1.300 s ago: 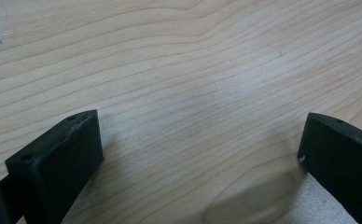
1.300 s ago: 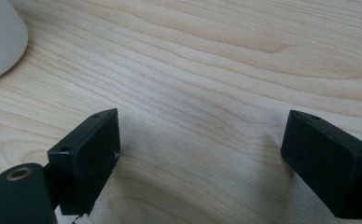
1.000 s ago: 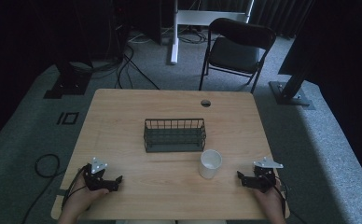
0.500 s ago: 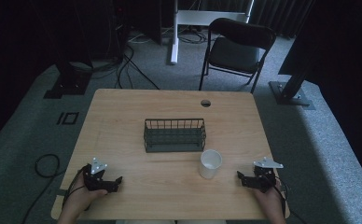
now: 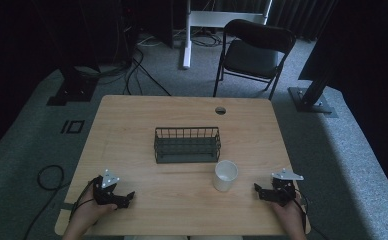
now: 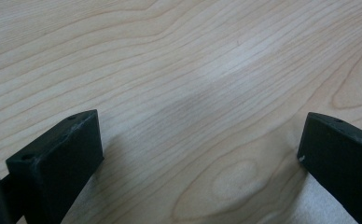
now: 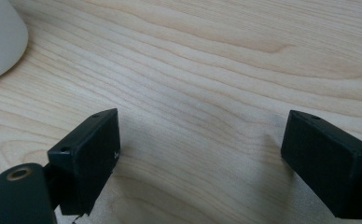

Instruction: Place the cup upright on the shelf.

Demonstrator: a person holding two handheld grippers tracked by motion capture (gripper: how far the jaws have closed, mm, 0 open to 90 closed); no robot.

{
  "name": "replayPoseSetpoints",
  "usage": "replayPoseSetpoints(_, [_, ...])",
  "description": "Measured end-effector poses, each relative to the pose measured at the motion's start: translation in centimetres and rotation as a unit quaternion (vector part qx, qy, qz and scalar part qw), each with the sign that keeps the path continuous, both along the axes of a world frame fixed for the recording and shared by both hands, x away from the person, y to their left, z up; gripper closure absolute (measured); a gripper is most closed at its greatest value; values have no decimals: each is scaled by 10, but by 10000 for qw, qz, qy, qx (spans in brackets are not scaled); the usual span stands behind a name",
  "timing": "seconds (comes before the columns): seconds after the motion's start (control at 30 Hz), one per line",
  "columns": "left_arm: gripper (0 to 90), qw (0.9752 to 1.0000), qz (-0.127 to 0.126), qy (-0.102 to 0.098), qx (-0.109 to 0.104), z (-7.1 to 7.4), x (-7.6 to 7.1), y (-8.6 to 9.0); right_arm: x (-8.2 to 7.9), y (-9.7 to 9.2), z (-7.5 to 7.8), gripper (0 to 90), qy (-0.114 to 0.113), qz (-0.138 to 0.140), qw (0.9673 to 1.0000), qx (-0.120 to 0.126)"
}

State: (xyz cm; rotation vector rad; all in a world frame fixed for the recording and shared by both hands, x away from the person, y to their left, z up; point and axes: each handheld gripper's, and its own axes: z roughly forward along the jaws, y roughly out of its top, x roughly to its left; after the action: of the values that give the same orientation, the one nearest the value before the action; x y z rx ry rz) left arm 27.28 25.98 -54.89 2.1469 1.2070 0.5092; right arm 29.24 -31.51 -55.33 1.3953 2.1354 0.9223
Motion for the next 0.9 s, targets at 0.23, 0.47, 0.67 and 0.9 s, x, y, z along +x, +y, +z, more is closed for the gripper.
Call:
replayPoseSetpoints(0.23, [3,9997,-220,-132,9,7,2,-13,0,0,0,113,2,-1,10000,0])
replayPoseSetpoints(0.47, [3,9987,-464,-187,18,8,4,-27,0,0,0,112,1,1,10000,-1])
replayPoseSetpoints(0.67, [3,9972,-732,-170,-64,9,4,-39,0,0,0,112,2,0,10000,-1])
replayPoseSetpoints(0.9, [3,9938,-1085,-232,-26,9,5,-56,0,0,0,113,0,1,10000,-1])
